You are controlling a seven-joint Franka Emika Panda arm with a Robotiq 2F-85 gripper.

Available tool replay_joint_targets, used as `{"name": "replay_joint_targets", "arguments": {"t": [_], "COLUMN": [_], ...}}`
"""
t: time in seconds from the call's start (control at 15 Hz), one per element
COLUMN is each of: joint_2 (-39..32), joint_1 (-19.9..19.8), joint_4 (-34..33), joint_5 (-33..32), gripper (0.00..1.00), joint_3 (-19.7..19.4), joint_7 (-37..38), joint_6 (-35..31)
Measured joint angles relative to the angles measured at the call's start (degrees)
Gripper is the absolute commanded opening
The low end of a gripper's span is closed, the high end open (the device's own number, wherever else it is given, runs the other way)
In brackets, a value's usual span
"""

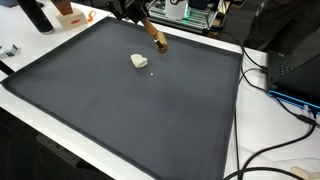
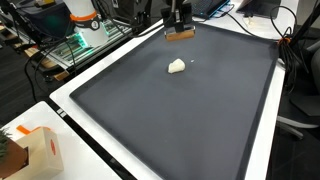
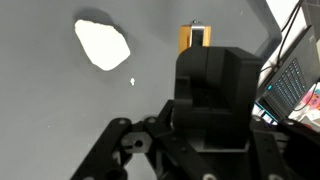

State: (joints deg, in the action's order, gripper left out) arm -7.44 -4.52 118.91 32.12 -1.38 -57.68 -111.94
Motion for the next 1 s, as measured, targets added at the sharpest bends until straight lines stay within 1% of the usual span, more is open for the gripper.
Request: {"name": "replay_joint_targets", "arguments": {"t": [0.47, 1.0], "joint_2": [-2.5, -5.3], "joint_1": [-1.0, -2.8], "joint_4": [-0.1, -0.1], "joint_5": [1.4, 6.3], "gripper": [0.23, 0.23], "joint_3": [0.0, 0.0], "joint_7": [-0.6, -4.2], "joint_6": [0.1, 0.1]}}
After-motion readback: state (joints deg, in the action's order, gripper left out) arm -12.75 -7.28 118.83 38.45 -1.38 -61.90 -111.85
